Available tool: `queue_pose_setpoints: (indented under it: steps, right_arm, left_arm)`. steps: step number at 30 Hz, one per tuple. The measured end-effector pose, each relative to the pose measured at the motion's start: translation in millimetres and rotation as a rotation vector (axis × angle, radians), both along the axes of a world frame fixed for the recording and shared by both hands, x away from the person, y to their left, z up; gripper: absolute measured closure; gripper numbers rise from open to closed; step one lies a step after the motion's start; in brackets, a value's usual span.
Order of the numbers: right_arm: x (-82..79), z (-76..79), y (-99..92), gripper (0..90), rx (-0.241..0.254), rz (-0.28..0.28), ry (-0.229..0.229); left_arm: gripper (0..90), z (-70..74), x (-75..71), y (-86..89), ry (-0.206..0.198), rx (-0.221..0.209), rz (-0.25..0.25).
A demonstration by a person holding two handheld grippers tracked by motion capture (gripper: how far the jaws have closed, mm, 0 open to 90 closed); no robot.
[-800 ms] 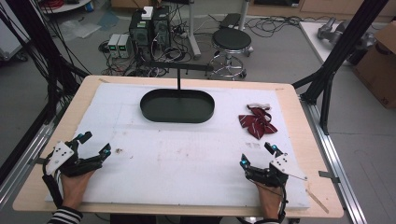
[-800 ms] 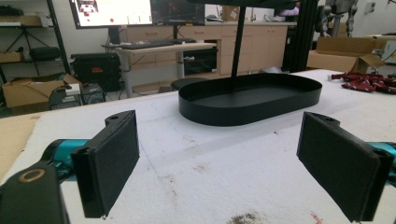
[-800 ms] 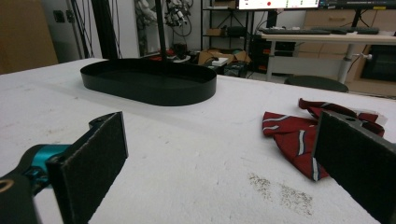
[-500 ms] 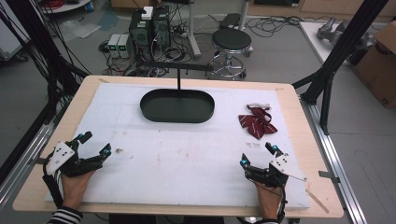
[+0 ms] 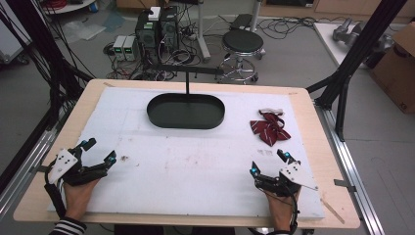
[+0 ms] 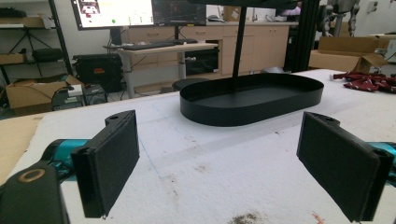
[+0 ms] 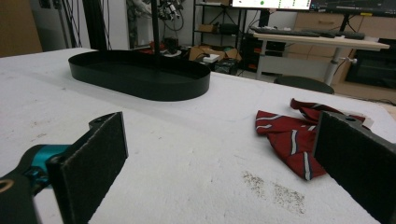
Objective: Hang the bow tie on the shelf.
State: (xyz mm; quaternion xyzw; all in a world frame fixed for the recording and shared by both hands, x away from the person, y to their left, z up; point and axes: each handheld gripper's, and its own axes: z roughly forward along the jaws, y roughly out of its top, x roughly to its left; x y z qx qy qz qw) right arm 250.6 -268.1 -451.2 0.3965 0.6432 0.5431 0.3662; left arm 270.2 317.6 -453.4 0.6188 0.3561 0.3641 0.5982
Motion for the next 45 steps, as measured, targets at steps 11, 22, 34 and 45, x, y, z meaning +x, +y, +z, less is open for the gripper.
queue_pose_setpoints:
  steps: [11,22,34,45]
  right_arm:
    - [1.2,0.6,-1.8,2.3,0.011,0.002,0.010]
    - [13.8,28.6,-14.4,2.3,0.015,0.051,0.068]
    - [50.6,80.8,-33.4,4.1,-0.100,0.113,0.162]
    - [98.8,112.3,-46.5,4.2,-0.165,0.137,0.281]
  left_arm:
    - [13.4,0.3,0.7,-1.2,0.006,0.007,0.010]
    - [13.4,0.3,0.3,-1.2,0.005,0.009,0.013]
    - [13.4,0.1,-0.1,-1.3,0.001,0.004,0.014]
    - [13.4,0.0,-0.9,-1.6,-0.007,0.009,0.016]
